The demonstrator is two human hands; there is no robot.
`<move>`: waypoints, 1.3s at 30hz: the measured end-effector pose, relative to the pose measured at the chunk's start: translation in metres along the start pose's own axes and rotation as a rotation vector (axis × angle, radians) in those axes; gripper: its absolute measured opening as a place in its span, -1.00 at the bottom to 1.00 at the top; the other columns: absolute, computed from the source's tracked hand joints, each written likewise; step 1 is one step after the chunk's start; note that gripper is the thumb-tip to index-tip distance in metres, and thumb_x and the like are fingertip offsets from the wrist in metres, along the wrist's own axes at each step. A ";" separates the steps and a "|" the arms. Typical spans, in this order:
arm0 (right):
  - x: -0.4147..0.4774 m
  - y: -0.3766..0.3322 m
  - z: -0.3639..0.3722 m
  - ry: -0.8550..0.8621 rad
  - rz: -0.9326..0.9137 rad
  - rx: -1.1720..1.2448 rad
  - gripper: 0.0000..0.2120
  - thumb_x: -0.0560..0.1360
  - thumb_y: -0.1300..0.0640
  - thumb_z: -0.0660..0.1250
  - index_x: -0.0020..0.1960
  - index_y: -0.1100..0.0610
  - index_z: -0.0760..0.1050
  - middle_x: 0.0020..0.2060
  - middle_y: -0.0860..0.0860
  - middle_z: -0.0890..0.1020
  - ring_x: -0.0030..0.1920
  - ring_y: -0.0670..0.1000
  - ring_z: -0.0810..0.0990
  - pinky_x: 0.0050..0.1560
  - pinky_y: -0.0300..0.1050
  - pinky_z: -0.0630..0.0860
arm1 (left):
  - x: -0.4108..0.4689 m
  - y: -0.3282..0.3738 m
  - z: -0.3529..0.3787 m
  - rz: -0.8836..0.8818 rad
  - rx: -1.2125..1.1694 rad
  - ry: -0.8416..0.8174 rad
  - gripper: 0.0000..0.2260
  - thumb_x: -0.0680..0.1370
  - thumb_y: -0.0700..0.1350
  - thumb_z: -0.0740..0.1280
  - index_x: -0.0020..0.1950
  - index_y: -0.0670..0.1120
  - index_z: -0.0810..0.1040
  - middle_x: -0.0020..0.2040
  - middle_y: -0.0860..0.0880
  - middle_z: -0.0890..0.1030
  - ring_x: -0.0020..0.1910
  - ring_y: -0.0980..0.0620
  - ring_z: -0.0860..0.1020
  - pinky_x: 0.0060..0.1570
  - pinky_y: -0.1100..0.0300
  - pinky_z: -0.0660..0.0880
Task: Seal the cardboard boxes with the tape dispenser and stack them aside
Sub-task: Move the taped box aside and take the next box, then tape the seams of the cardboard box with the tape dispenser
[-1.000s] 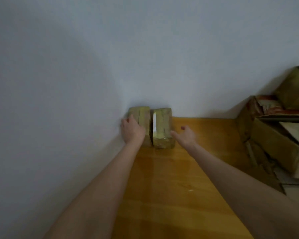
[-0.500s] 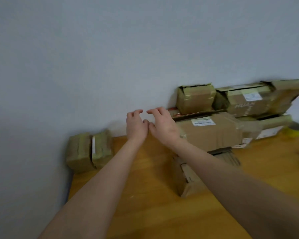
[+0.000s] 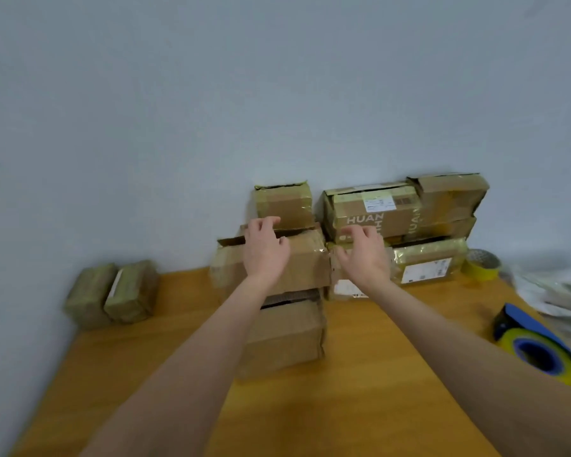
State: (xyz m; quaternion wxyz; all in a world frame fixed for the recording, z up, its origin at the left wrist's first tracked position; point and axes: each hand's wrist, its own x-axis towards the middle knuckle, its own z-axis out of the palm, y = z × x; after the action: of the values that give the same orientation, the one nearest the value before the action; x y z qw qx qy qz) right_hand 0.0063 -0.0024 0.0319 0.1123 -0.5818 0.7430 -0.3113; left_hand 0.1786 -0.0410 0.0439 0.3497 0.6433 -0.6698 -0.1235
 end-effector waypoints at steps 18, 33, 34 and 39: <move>0.055 0.021 0.024 -0.720 0.461 0.774 -0.41 0.54 -0.20 0.29 0.48 0.00 0.29 0.02 0.03 0.54 0.02 0.12 0.53 -0.13 0.01 0.56 | 0.018 -0.043 -0.019 -0.596 0.158 0.133 -0.59 0.62 0.07 0.13 0.42 -0.08 0.35 0.29 -0.11 0.50 0.22 -0.13 0.48 -0.03 0.07 0.34; 0.046 0.186 -0.106 -0.718 0.198 1.050 -0.63 0.57 0.05 0.32 0.36 -0.08 0.44 0.17 -0.01 0.62 0.12 0.00 0.62 0.03 -0.07 0.62 | -0.085 0.127 0.053 -0.504 -0.064 0.520 -0.66 0.55 0.04 0.28 0.30 -0.03 0.51 0.16 -0.01 0.60 0.02 0.07 0.49 -0.03 0.17 0.38; 0.042 0.205 -0.113 -0.721 0.195 1.054 -0.61 0.57 0.05 0.31 0.39 -0.10 0.41 0.21 -0.01 0.59 0.18 0.02 0.59 0.16 -0.01 0.58 | -0.098 0.135 0.065 -0.510 -0.100 0.520 -0.65 0.56 0.04 0.29 0.31 -0.04 0.51 0.18 -0.01 0.59 0.05 0.06 0.49 0.00 0.17 0.40; 0.020 0.283 -0.135 -0.820 0.175 1.084 -0.63 0.56 0.18 0.31 0.30 -0.15 0.47 0.20 -0.05 0.63 0.21 -0.03 0.60 0.25 0.00 0.52 | -0.155 0.153 0.113 -0.601 -0.098 0.462 -0.59 0.57 0.04 0.30 0.39 -0.05 0.46 0.31 0.00 0.53 0.26 -0.01 0.48 0.10 0.16 0.38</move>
State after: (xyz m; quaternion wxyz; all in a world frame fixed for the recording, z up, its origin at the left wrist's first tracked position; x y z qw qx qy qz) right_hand -0.2959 0.0598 -0.0264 0.6846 -0.4521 0.4241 -0.3836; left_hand -0.0219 0.0953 0.0085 0.4697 0.8046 -0.3480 -0.1042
